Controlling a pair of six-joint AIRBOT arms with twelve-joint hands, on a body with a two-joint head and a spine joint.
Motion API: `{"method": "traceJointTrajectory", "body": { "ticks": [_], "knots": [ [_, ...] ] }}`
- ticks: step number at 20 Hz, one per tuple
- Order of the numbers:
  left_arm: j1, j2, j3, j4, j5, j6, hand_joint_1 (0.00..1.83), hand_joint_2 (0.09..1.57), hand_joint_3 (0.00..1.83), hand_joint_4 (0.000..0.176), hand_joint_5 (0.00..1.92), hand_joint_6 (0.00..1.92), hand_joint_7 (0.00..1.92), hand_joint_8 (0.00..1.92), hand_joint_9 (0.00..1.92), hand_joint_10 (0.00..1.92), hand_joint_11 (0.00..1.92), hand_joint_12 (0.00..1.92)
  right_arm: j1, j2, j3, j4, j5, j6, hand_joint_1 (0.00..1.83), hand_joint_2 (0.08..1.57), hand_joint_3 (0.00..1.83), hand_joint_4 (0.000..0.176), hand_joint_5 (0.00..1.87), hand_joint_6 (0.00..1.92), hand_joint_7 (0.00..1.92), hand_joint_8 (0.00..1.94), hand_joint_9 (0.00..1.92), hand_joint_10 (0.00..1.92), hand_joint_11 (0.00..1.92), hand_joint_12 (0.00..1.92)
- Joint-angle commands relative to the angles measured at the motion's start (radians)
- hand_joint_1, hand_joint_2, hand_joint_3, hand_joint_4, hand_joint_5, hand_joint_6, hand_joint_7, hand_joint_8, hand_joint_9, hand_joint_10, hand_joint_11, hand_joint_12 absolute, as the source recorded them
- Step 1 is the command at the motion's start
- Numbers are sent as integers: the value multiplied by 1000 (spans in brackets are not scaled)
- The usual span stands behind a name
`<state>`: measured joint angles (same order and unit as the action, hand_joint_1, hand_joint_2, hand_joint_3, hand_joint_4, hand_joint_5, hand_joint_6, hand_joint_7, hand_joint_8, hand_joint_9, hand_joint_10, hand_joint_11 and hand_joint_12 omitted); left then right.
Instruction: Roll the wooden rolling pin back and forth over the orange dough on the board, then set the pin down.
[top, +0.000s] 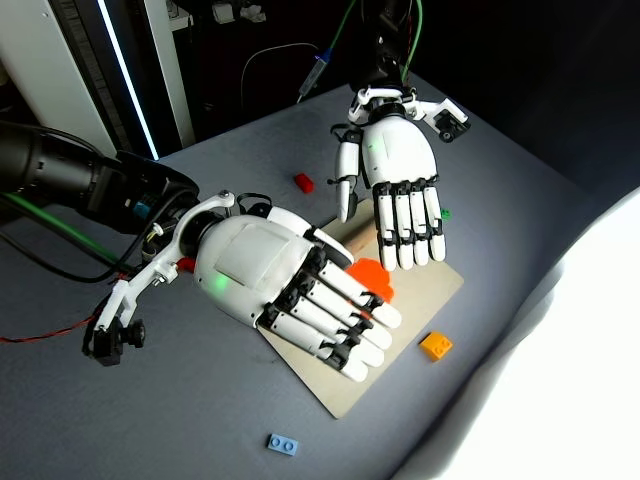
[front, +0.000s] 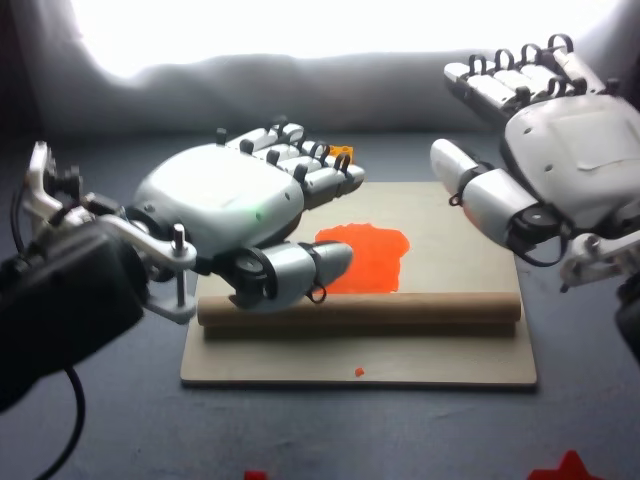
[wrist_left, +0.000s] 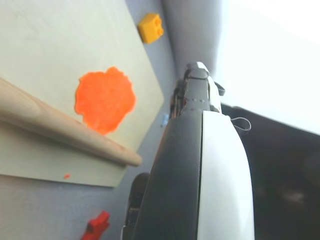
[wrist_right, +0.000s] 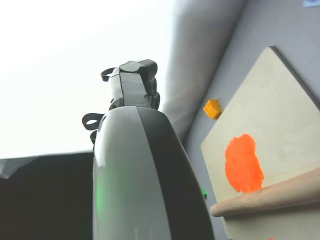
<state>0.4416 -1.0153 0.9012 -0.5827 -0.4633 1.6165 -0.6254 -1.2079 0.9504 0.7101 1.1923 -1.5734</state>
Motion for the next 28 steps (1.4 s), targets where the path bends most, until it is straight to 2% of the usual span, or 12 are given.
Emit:
{"method": "traceJointTrajectory", "body": {
  "ticks": [1, 3, 7, 8, 9, 10, 11, 12, 15, 18, 25, 28],
  "knots": [
    [-31, 21, -9, 31, -52, 13, 0, 1512, 0, 0, 244, 16, 335, 15, 221, 19, 0, 270, 11, 23, -11, -57, 54, 0, 106, 1389, 0, 0, 389, 11, 420, 15, 360, 21, 0, 901],
    [-69, 52, -35, 31, -18, 20, 0, 1492, 0, 0, 327, 31, 407, 21, 282, 27, 0, 445, 11, 72, -49, -62, 17, -7, 98, 1381, 0, 0, 428, 18, 482, 16, 446, 37, 0, 1104],
    [-142, 98, -76, 31, 60, 30, 0, 1462, 0, 0, 554, 51, 675, 52, 634, 151, 52, 1239, -11, 170, -101, -160, -28, 18, 154, 1367, 0, 0, 661, 37, 748, 36, 658, 204, 51, 1466],
    [-163, 102, -77, 31, 85, 36, 47, 1449, 1, 0, 608, 46, 713, 60, 625, 394, 140, 1353, -15, 183, -102, -185, -26, 30, 211, 1359, 1, 0, 768, 49, 854, 59, 666, 395, 137, 1493],
    [-181, 105, -77, 31, 101, 42, 104, 1442, 0, 0, 657, 63, 732, 102, 494, 853, 176, 1513, -17, 194, -102, -197, -25, 40, 259, 1351, 1, 0, 880, 81, 934, 103, 635, 693, 221, 1541],
    [-197, 108, -78, 31, 111, 48, 124, 1444, 0, 0, 669, 144, 623, 416, 386, 1174, 178, 1633, -18, 199, -102, -197, -26, 41, 235, 1365, 2, 0, 929, 101, 963, 150, 581, 919, 239, 1609],
    [-216, 110, -80, 31, 115, 58, 184, 1445, 0, 0, 595, 492, 503, 919, 366, 1394, 174, 1785, -19, 201, -102, -197, -31, 41, 242, 1378, 4, 0, 875, 360, 923, 367, 571, 1071, 248, 1679],
    [-232, 111, -82, 32, 115, 64, 270, 1460, 1, 0, 449, 1491, 568, 1489, 488, 1711, 273, 1916, -21, 201, -102, -197, -35, 36, 75, 1442, 5, 0, 634, 1132, 787, 987, 595, 1389, 271, 1871],
    [-251, 110, -88, 31, 115, 65, 151, 1480, 3, 0, 575, 1475, 711, 1496, 599, 1766, 373, 1921, -26, 200, -102, -199, -40, 27, 36, 1465, 3, 0, 640, 1443, 791, 1287, 630, 1612, 334, 1919],
    [-257, 110, -94, 31, 125, 64, 104, 1517, 5, 0, 710, 1498, 869, 1577, 768, 1888, 572, 1921, -31, 201, -102, -199, -47, 27, 101, 1485, 2, 0, 815, 1421, 929, 1520, 768, 1868, 504, 1921],
    [-252, 111, -101, 31, 138, 48, 1, 1559, 2, 0, 647, 1787, 891, 1787, 888, 1921, 774, 1921, -25, 201, -102, -210, -68, 27, 78, 1503, 0, 0, 787, 1435, 910, 1511, 749, 1857, 501, 1921],
    [-252, 111, -101, 31, 138, 43, 36, 1540, 0, 0, 663, 1661, 926, 1722, 913, 1921, 838, 1921, -3, 228, -101, -244, -128, 35, 126, 1488, 0, 0, 751, 1511, 878, 1580, 730, 1877, 477, 1921]
  ]
}}
